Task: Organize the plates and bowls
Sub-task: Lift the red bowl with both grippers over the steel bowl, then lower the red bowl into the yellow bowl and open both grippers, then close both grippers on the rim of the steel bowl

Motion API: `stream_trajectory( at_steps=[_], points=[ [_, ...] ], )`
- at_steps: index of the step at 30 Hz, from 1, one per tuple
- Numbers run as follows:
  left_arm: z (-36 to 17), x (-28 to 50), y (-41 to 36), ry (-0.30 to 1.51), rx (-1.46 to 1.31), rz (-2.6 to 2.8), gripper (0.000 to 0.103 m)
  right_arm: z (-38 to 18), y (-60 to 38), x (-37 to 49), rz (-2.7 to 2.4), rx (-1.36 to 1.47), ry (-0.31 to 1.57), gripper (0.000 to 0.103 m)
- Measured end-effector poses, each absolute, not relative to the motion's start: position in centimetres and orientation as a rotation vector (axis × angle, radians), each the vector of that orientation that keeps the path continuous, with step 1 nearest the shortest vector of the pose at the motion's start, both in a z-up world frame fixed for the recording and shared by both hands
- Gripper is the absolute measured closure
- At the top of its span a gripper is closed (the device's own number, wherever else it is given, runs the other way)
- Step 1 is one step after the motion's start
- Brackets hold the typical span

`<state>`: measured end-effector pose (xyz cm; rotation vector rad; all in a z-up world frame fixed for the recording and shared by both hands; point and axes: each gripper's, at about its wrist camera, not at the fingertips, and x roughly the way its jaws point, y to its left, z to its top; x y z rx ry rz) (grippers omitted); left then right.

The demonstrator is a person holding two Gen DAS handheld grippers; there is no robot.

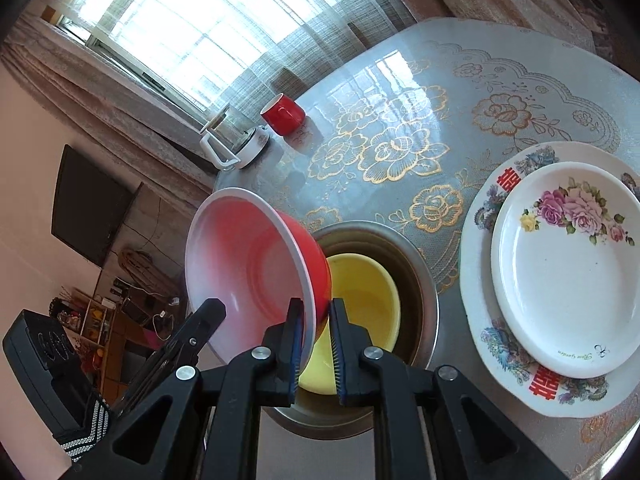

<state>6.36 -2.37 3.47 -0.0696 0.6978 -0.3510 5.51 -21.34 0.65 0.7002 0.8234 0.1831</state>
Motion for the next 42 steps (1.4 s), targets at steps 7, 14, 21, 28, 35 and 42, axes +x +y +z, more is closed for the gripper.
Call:
stream_trajectory(
  at_steps=[7,14,21,28,35,42],
  points=[
    [1.5,6.1,-2.4,0.747,-0.05,-0.343,0.094,-1.3,-21.4,4.8,0.173,0.748,0.857,0.088],
    [0.2,6.2,-2.9,0.77,-0.02,-0.327,0.093,-2.3,-21.3,3.9,0.138,0.73,0.858,0.082],
    [-0.2,6.3,-2.9,0.783,-0.03,-0.325,0.093,-1.5,-20.6,3.3,0.103,0.575,0.8,0.079],
    [-0.1,6.7,-2.5,0.794,-0.059,-0.34,0.088,-1.8,-20.7,3.4,0.128,0.599,0.782,0.074],
    [0.9,6.0,-0.9,0.731,-0.137,-0.348,0.043,-0.7,-21.4,1.8,0.109,0.59,0.696,0.072],
    [0.3,4.4,1.1,0.647,-0.155,-0.302,0.023,-1.4,-21.3,-1.4,0.103,0.505,0.623,0.067]
  ],
)
